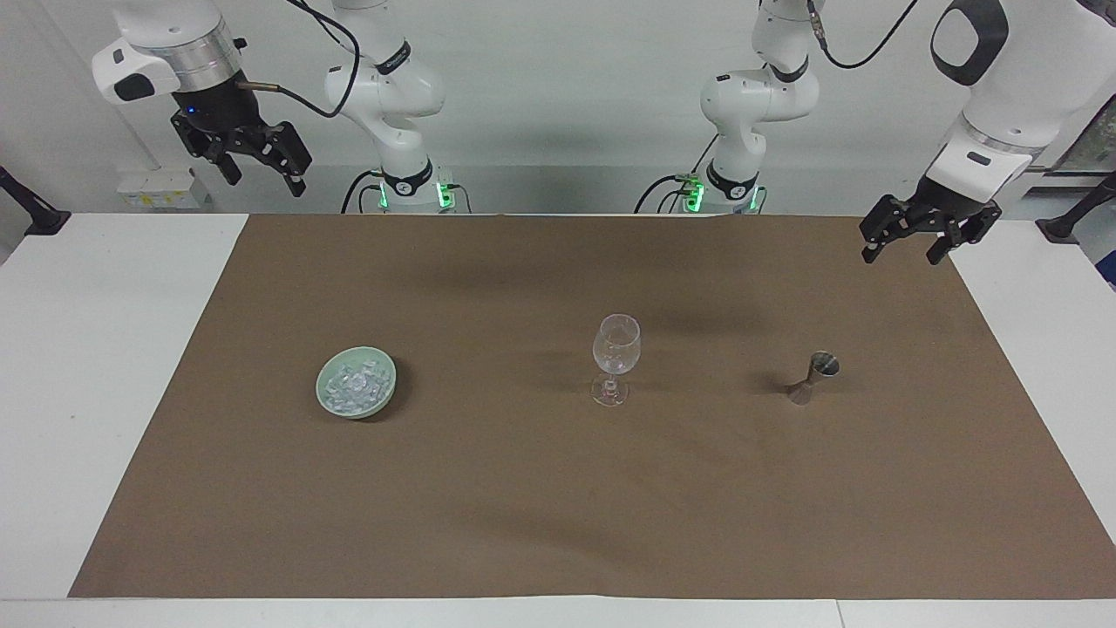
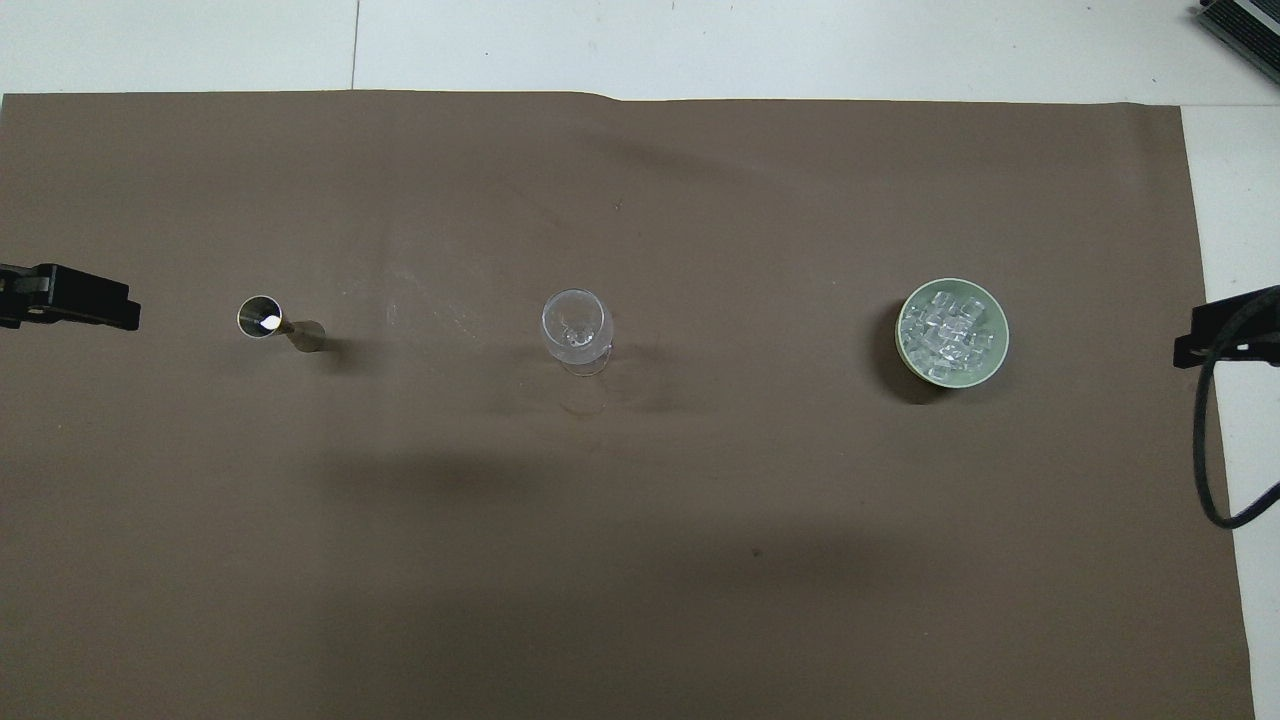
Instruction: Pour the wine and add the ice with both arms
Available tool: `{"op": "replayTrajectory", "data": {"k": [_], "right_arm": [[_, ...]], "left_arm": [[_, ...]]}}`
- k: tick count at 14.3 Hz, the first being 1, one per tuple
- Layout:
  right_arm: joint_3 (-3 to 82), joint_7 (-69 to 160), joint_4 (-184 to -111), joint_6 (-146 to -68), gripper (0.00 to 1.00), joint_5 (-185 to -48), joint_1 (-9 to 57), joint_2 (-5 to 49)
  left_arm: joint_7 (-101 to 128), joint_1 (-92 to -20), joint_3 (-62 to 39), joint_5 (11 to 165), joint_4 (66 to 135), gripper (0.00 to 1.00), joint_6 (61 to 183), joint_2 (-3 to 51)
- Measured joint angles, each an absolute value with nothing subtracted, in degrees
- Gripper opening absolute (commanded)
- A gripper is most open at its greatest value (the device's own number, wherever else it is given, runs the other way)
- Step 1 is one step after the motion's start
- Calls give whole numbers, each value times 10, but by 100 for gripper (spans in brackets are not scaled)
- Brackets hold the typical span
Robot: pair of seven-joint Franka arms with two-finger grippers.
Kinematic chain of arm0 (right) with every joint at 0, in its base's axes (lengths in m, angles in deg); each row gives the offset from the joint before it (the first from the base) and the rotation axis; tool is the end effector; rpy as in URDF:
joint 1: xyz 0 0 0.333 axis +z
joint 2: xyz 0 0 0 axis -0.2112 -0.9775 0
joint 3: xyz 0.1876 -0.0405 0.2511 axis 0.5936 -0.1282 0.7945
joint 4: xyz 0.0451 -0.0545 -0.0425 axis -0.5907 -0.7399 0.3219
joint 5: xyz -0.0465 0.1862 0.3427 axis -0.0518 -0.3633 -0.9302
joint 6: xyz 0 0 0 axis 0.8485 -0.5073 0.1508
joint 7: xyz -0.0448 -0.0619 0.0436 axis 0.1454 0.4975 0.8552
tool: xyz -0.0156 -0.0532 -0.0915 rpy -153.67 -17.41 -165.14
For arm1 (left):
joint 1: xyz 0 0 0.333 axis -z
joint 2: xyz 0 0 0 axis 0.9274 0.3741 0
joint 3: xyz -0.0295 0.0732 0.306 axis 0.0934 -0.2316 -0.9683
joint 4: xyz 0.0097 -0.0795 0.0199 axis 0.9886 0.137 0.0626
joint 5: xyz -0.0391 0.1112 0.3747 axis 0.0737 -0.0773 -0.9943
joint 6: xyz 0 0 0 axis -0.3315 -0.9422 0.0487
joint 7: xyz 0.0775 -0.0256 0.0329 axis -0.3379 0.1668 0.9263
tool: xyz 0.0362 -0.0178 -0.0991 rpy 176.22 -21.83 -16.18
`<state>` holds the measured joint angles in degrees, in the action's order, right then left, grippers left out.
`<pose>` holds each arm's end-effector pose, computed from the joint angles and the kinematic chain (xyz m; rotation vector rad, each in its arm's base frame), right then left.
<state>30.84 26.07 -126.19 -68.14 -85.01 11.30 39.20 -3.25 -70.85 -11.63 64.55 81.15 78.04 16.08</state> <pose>0.5215 -0.0202 0.6845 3.1058 -0.3790 -0.0597 0.5709 -0.0029 0.6142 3.1129 -0.0354 0.0749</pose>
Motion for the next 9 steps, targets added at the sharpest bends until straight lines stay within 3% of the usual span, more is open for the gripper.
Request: {"op": "replayTrajectory", "data": {"k": [9], "right_arm": [[308, 261, -1262, -681, 100, -850, 113, 392]], "left_arm": [[164, -767, -120, 709, 832, 100, 779, 191]]}}
